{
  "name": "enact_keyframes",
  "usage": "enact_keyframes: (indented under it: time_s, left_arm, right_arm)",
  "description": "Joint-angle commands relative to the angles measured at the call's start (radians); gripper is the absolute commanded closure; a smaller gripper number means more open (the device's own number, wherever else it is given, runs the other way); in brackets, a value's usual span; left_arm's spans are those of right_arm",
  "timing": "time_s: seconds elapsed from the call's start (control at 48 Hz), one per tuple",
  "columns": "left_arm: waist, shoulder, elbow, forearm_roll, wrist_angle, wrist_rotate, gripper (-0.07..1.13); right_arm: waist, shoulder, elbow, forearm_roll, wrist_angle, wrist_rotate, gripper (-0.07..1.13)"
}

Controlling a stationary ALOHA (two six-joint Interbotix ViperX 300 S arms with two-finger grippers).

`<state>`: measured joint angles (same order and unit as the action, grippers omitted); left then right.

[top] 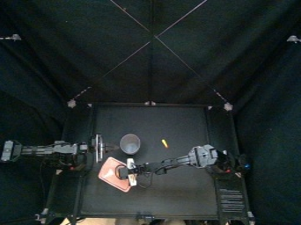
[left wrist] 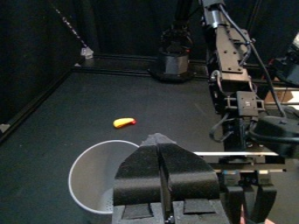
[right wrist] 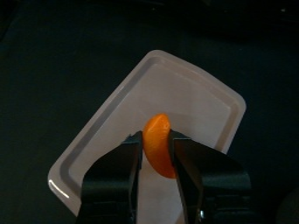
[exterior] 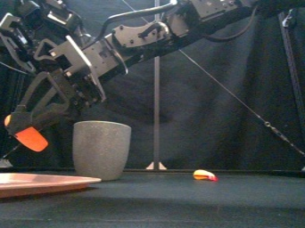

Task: Pick the tangerine then place it on the pink plate
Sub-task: Drop tangerine on the pink plate and return to neutral

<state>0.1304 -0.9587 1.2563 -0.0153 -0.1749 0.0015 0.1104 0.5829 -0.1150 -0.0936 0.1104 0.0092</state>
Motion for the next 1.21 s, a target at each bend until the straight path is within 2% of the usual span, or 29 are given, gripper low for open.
enact_keyframes:
  time_s: [0.021,0.333,0.688,1.208]
  left_arm:
    - [0.008,0.005,-0.008,-0.002,-0.017,0.0,1.0]
    - [0.011,0.002,-0.006,-0.002,-0.017,-0.002,1.0]
    - [0.017,0.002,-0.005,-0.002,-0.015,0.0,1.0]
    - [0.037,0.002,0.005,0.0,-0.012,0.003,1.0]
  right_arm:
    - [-0.009,-0.028,-0.038,0.015,-0.011,-0.002,0.43]
    - [-0.002,-0.028,-0.046,0.038,-0.008,0.0,0.25]
    - [0.015,-0.091,0.014,0.049,-0.006,-0.002,0.25]
    - [0.038,-0.377,0.29,0.044,-0.067,-0.002,0.25]
